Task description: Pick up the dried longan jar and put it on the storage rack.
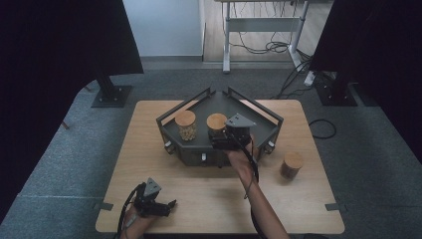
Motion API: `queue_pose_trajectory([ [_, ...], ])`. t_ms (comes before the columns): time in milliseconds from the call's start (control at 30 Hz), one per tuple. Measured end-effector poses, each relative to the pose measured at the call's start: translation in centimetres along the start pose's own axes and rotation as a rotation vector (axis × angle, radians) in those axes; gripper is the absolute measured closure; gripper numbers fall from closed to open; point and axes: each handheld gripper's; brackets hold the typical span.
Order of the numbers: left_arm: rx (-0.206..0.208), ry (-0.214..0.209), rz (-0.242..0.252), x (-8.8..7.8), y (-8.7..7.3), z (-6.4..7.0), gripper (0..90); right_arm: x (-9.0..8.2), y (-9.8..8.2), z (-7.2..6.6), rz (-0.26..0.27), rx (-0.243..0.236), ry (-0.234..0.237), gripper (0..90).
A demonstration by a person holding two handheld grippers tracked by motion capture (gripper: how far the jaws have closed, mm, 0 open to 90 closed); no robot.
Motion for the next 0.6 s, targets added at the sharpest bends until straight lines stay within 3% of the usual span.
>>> queue_pose_trajectory([
  [600, 0.0, 0.0, 0.0, 0.0, 0.0, 0.0, 2.3, -1.5, -0.1, 0.3, 0.004, -0.002, 0.005, 6.8],
])
Point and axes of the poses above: each handheld gripper's, and its own axes: x roughly forward along the jaws, y roughly out of its top, z roughly to its right, and after that the axes turned 8 degrees about z, right-handed
